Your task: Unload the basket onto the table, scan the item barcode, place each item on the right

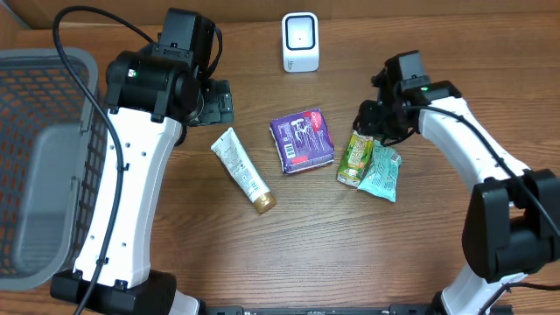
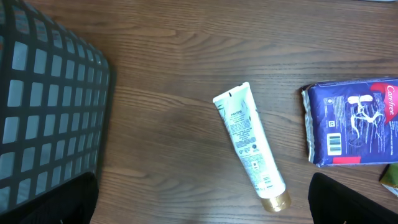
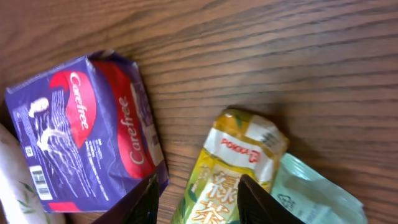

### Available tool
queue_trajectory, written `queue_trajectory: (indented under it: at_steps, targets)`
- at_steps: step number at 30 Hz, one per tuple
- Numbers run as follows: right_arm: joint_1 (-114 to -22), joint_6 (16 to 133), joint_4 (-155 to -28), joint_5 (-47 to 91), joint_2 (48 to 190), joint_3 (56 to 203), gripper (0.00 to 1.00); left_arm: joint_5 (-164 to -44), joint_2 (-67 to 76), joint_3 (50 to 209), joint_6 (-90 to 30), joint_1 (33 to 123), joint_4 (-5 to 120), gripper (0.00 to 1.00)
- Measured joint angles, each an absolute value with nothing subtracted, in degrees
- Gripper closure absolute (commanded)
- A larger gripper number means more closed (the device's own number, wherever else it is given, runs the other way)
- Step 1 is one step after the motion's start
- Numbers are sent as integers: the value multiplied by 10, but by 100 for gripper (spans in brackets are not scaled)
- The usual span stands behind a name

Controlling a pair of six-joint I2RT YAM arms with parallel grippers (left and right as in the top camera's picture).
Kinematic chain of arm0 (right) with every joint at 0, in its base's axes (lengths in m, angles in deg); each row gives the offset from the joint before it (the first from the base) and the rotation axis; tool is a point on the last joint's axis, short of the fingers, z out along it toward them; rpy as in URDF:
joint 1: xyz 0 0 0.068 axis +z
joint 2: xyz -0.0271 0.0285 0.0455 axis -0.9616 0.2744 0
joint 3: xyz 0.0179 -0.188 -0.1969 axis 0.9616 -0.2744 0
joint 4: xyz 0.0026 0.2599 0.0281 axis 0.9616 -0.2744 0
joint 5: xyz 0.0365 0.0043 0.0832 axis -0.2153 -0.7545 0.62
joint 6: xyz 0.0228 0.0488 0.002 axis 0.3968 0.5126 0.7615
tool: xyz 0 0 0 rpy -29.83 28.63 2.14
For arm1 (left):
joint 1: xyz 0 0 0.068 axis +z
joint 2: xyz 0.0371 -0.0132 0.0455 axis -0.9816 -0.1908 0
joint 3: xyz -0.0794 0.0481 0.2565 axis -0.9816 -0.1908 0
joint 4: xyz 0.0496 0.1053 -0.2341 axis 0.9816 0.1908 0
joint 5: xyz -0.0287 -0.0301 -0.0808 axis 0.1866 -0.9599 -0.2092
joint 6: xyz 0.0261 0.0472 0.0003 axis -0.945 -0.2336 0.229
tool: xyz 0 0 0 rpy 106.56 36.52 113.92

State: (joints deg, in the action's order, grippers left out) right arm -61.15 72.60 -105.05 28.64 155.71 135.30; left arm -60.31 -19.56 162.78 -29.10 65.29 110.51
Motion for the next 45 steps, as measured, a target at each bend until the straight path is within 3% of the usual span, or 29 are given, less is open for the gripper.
queue_trajectory:
  at_steps: [20, 32, 39, 45]
  targets:
    - [-613, 759, -1083, 207, 1602, 1342, 58, -603, -196, 1628, -291, 653, 1105, 0]
    - [-707, 789, -1256, 221, 1601, 1348, 53, -603, -196, 1628, -291, 653, 1105, 1]
    - [-708, 757, -1337, 236, 1588, 1404, 54, -603, -196, 1628, -291, 653, 1105, 0]
    - [-692, 742, -1363, 240, 1490, 1424, 54, -603, -196, 1628, -291, 653, 1105, 0]
